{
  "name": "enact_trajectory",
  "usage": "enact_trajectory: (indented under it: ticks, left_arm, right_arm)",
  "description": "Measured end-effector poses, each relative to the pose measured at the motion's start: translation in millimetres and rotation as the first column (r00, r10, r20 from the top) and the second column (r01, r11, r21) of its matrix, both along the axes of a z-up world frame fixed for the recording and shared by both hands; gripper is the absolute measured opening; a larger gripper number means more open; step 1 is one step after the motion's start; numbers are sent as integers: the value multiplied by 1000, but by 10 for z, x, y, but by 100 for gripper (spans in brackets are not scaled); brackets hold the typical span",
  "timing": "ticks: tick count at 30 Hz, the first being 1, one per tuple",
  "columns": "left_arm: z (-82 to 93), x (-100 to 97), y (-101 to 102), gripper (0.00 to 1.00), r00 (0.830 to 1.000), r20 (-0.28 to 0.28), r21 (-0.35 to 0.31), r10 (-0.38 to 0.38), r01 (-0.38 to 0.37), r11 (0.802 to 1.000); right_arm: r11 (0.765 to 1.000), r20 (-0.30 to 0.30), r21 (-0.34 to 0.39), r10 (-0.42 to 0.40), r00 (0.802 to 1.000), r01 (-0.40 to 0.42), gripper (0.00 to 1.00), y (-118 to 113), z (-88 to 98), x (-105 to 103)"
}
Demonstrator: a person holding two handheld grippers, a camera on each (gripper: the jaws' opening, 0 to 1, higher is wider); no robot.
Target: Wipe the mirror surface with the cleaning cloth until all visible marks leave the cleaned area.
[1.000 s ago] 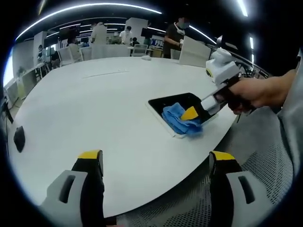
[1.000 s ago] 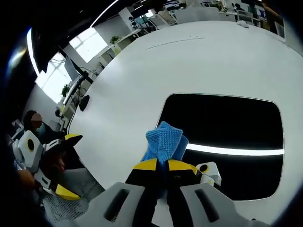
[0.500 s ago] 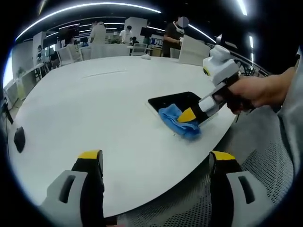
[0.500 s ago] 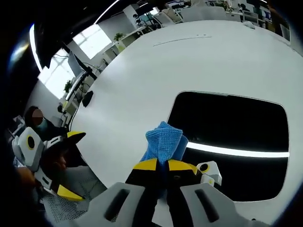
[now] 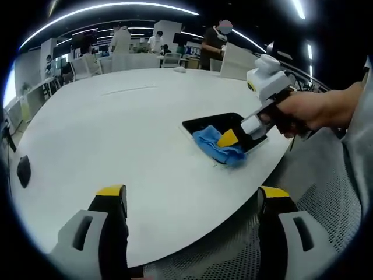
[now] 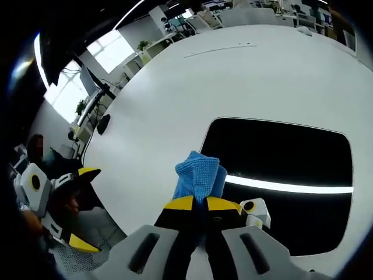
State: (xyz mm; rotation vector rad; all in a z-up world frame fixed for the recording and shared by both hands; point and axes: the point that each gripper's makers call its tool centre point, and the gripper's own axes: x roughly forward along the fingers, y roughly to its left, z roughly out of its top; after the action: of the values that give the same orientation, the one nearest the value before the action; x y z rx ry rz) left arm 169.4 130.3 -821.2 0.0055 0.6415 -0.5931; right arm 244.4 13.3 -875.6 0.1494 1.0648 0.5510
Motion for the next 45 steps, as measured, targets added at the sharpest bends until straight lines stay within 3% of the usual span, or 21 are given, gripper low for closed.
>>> enact_trajectory:
  ticks: [13,43,45]
  left_arm:
    - [9,-5,-18,92,1000,-3,0,-4,4,1000]
    - [-24,4,13,91,1000,-6,10,-4,4,1000]
    - [-16,1,6,91,1000,-7,11,-3,3,1000]
  right_arm:
    - [999,4,-2,-38,999,38,0,-10,-84,372]
    - [997,18,-8,-80,997,80,0,-58,-2,872]
    - [996,-2,5,-88,996,88,0,-67,-14,891]
